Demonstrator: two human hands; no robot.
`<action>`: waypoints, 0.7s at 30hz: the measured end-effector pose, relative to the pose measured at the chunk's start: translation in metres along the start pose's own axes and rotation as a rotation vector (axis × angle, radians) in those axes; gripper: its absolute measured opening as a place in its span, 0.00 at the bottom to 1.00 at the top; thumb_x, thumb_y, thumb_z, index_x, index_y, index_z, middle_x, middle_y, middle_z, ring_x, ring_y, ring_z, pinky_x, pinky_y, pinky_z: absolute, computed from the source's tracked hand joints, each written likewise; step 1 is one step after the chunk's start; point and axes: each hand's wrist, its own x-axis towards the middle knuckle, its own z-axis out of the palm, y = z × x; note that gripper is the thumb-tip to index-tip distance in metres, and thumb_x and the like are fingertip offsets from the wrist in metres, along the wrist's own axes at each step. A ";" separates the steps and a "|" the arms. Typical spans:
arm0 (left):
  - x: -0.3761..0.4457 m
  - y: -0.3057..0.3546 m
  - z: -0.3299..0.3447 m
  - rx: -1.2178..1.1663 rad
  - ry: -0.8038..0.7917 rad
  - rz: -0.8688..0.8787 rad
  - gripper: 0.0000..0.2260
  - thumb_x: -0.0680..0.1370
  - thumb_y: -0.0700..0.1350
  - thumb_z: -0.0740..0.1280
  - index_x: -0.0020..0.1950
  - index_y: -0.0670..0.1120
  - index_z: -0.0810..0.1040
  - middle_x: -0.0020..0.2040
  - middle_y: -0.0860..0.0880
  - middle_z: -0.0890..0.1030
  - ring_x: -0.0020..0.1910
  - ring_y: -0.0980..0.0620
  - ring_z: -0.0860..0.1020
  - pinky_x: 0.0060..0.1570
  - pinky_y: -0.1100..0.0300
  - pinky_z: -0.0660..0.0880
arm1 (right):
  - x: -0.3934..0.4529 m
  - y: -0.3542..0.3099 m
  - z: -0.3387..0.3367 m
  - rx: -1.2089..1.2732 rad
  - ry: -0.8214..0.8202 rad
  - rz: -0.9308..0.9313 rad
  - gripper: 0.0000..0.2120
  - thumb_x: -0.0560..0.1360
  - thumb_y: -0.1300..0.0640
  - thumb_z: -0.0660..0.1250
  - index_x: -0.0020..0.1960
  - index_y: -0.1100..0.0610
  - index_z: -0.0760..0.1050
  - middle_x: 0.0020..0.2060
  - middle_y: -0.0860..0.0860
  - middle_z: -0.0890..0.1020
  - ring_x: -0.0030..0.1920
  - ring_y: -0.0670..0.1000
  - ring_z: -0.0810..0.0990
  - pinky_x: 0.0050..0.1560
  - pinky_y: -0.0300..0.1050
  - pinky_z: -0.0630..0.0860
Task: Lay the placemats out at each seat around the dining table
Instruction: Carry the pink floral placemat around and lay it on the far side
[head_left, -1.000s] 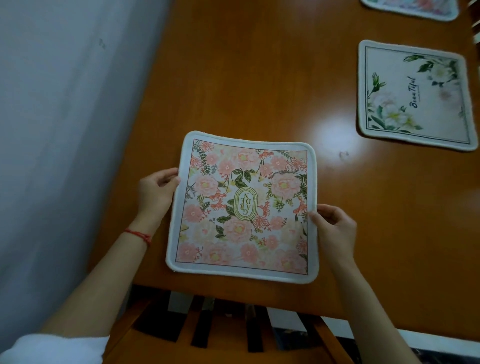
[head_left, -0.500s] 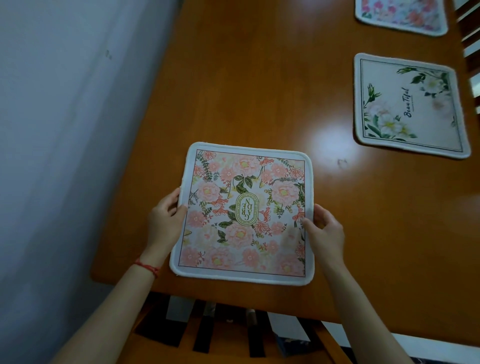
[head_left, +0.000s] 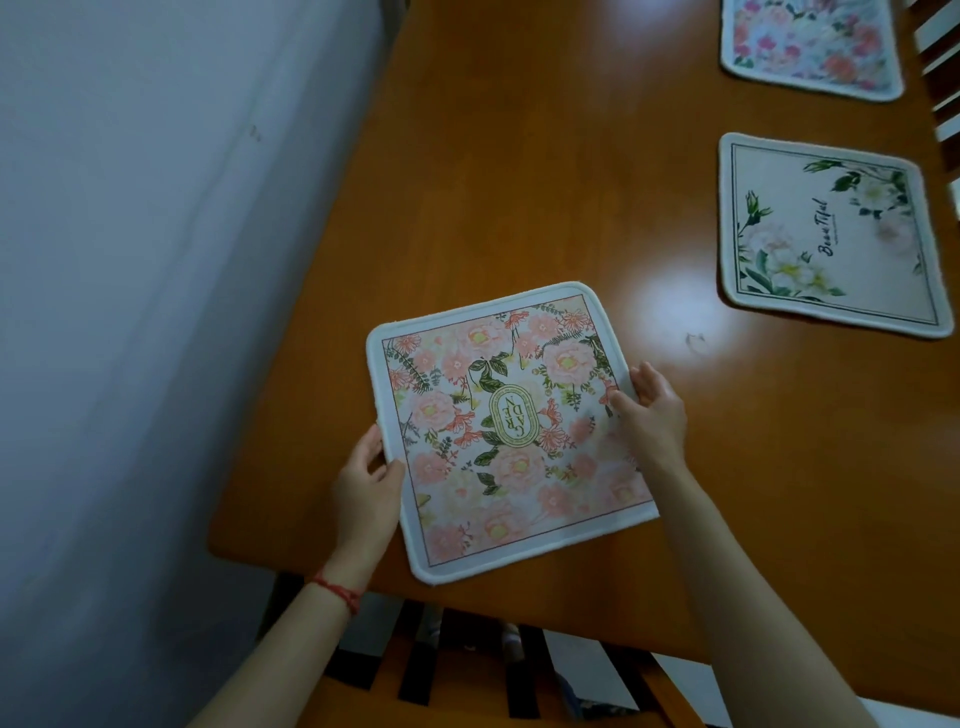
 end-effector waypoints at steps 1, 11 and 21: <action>-0.003 -0.001 0.001 -0.008 0.002 -0.006 0.22 0.77 0.35 0.61 0.71 0.45 0.64 0.67 0.48 0.72 0.55 0.58 0.71 0.41 0.70 0.73 | 0.004 -0.001 0.001 0.011 -0.004 -0.002 0.31 0.73 0.64 0.67 0.72 0.60 0.60 0.67 0.56 0.71 0.62 0.53 0.74 0.55 0.47 0.77; -0.023 -0.011 0.009 0.026 0.006 -0.033 0.22 0.77 0.35 0.63 0.70 0.43 0.66 0.66 0.46 0.72 0.55 0.58 0.70 0.33 0.80 0.69 | 0.036 -0.012 0.009 0.035 -0.060 -0.057 0.31 0.72 0.64 0.68 0.72 0.60 0.60 0.66 0.54 0.72 0.62 0.51 0.74 0.56 0.46 0.77; 0.000 -0.001 -0.005 0.065 0.022 0.047 0.18 0.77 0.37 0.62 0.67 0.44 0.70 0.63 0.47 0.75 0.60 0.54 0.73 0.56 0.61 0.70 | 0.029 -0.002 -0.005 0.121 0.051 -0.025 0.27 0.75 0.64 0.64 0.72 0.62 0.60 0.64 0.57 0.74 0.59 0.53 0.76 0.43 0.28 0.77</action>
